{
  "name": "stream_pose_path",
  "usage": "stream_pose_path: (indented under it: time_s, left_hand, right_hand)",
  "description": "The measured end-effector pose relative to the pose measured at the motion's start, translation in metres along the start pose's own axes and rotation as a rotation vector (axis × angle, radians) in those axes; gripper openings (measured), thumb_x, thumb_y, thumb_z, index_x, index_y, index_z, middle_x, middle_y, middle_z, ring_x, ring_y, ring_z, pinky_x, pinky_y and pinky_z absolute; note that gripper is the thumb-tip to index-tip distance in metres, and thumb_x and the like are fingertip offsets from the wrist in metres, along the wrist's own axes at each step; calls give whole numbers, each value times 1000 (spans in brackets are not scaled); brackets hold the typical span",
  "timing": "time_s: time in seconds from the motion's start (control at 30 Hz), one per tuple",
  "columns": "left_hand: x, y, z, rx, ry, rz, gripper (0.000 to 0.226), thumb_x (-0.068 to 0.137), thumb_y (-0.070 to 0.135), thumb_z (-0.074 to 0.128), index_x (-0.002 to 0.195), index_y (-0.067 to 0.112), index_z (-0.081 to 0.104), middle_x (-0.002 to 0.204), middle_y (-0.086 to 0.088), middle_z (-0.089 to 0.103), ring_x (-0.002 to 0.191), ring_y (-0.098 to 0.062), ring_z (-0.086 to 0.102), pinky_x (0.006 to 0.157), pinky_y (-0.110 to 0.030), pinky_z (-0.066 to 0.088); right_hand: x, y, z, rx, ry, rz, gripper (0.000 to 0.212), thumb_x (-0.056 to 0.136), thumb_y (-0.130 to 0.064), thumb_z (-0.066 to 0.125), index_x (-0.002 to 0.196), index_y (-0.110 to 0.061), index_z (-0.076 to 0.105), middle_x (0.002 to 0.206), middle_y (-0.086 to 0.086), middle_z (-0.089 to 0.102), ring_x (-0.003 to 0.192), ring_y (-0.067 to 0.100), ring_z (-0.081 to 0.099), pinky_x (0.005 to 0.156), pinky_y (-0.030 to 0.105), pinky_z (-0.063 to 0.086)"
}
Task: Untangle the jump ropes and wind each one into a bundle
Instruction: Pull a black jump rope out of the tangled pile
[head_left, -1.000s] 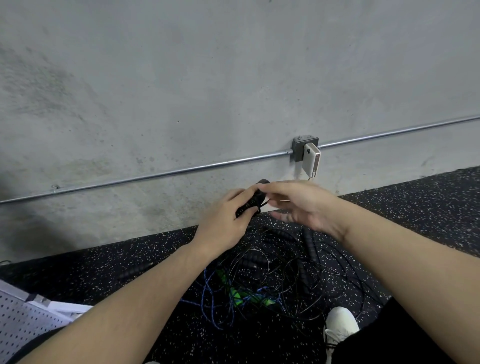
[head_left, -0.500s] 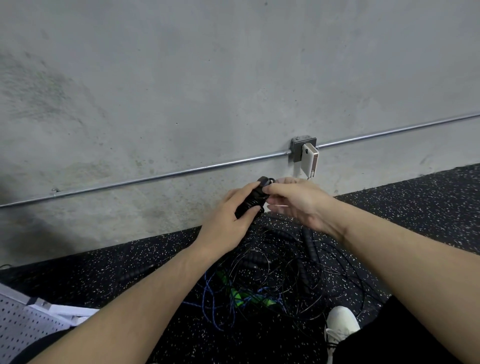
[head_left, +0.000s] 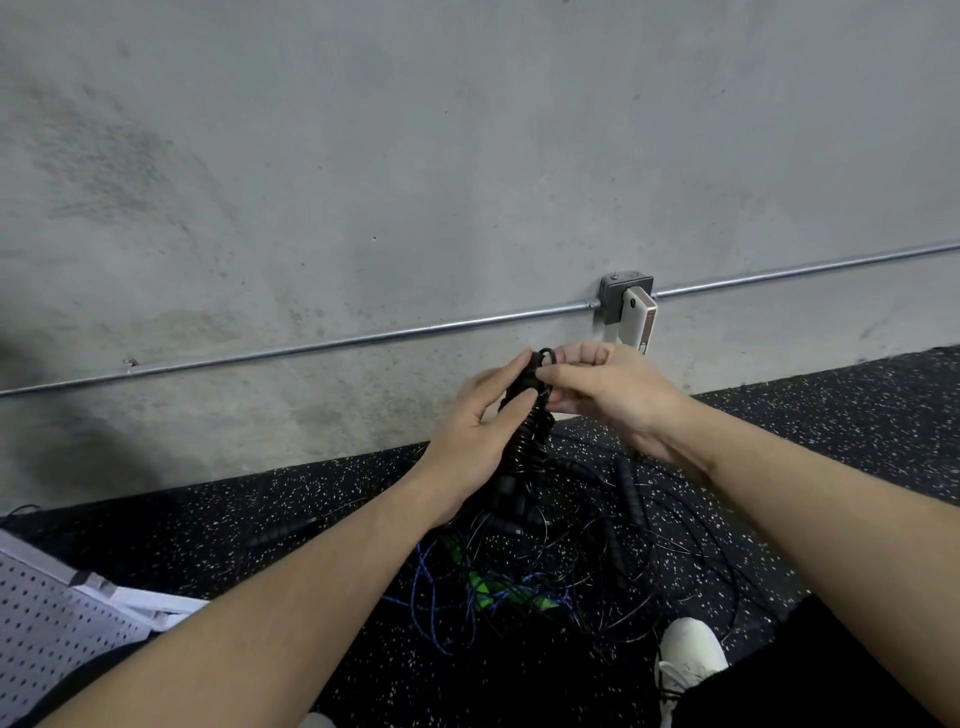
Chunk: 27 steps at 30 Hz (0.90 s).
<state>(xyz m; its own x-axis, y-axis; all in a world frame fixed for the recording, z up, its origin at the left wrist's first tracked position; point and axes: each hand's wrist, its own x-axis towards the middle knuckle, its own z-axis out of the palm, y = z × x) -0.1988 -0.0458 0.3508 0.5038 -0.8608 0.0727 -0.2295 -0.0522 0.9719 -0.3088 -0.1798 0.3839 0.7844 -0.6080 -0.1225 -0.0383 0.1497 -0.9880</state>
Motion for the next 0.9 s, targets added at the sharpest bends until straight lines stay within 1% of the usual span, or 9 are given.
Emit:
stream_pose_path:
  time_s: [0.1, 0.27, 0.4, 0.5, 0.57, 0.7, 0.8, 0.83, 0.9]
  left_hand:
    - [0, 1, -2, -93, 16, 29, 38, 100, 24, 64, 118, 57, 66, 132, 23, 65, 127, 5, 55, 113, -24, 40]
    - [0, 6, -5, -110, 38, 54, 36, 98, 13, 67, 115, 44, 71, 120, 22, 72, 118, 4, 63, 100, -13, 46]
    - [2, 6, -2, -156, 101, 7, 32, 97, 14, 67, 109, 43, 74, 113, 20, 75, 110, 3, 67, 94, -12, 48]
    - [4, 7, -4, -161, 110, -26, 29, 96, 18, 70, 110, 43, 75, 114, 18, 75, 110, 1, 68, 101, -22, 50]
    - [6, 7, -3, -149, 118, -23, 29, 95, 20, 71, 109, 45, 76, 114, 18, 75, 110, 1, 68, 102, -24, 50]
    - [5, 8, -1, -108, 135, 40, 32, 95, 20, 71, 109, 49, 74, 115, 21, 74, 111, 3, 66, 102, -20, 48]
    - [5, 5, 2, -92, 141, 55, 36, 96, 20, 70, 112, 53, 69, 105, 24, 75, 95, 1, 72, 80, -15, 55]
    - [5, 3, 4, -92, 156, 66, 38, 97, 19, 70, 113, 54, 68, 104, 24, 75, 94, 0, 72, 78, -16, 56]
    - [5, -1, 9, -124, 199, 79, 35, 96, 18, 71, 114, 47, 66, 112, 21, 74, 104, -4, 71, 90, -26, 57]
  right_hand:
    - [0, -2, 1, -16, 22, -10, 7, 87, 0, 71, 92, -4, 69, 77, 6, 74, 63, 12, 68, 65, 21, 59]
    - [2, 1, 5, -19, 70, -21, 7, 88, 1, 71, 91, -3, 65, 79, 10, 71, 63, 13, 68, 76, 29, 62]
    - [2, 0, 4, 23, 5, 8, 12, 88, 2, 70, 99, 0, 65, 90, 12, 71, 81, 19, 70, 79, 30, 62]
    - [0, -4, 0, 23, -50, 43, 22, 86, 6, 70, 106, 1, 63, 99, 13, 71, 86, 19, 71, 74, 28, 60]
    - [0, -3, 0, 23, -25, 57, 18, 85, 6, 71, 98, -5, 64, 94, 10, 70, 83, 17, 70, 74, 30, 60]
    - [4, -2, 9, 68, 87, 83, 22, 85, 8, 67, 84, -13, 59, 74, 3, 68, 69, 13, 63, 64, 26, 55]
    - [4, 1, 19, -30, 220, 31, 17, 86, 6, 64, 90, -9, 58, 81, 8, 61, 66, 12, 58, 53, 20, 51]
    - [4, 2, 24, -55, 264, 14, 16, 87, 5, 64, 92, -9, 57, 84, 9, 60, 66, 13, 58, 50, 18, 49]
    - [2, 5, 32, -87, 337, -21, 14, 87, 1, 63, 93, -10, 55, 85, 8, 58, 65, 14, 56, 44, 17, 45]
